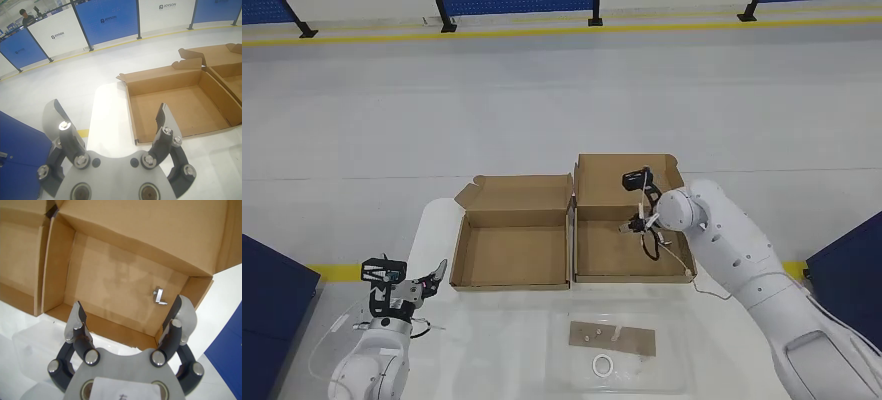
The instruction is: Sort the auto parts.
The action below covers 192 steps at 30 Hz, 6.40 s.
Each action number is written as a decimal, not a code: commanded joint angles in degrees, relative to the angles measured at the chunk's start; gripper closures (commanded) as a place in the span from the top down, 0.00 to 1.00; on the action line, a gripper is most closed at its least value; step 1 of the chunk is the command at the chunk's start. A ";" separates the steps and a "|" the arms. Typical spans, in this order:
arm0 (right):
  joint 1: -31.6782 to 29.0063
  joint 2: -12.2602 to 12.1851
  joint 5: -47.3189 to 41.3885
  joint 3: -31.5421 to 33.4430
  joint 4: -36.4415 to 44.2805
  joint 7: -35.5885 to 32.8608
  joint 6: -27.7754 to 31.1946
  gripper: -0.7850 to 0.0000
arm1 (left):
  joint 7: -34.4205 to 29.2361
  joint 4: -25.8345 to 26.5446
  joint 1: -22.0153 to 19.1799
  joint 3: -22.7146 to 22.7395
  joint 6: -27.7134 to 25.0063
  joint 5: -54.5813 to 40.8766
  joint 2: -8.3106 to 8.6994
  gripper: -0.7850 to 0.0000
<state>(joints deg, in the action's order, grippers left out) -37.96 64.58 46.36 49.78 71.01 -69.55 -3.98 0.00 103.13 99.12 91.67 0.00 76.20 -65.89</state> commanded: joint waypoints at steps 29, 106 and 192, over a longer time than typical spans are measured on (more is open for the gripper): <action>-12.31 -5.59 -7.46 6.94 30.01 -18.45 20.26 1.00 | 0.00 0.00 0.00 0.00 0.00 0.00 0.00 1.00; 7.37 -2.51 -17.06 -40.04 19.26 -9.80 28.56 1.00 | 0.00 0.00 0.00 0.00 0.00 0.00 0.00 1.00; -2.73 0.37 2.59 -33.82 15.68 -5.07 26.19 0.11 | 0.00 0.00 0.00 0.00 0.00 0.00 0.00 1.00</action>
<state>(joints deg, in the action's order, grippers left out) -40.61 64.91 48.91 15.88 86.78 -74.65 22.12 0.00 103.13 99.12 91.67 0.00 76.20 -65.89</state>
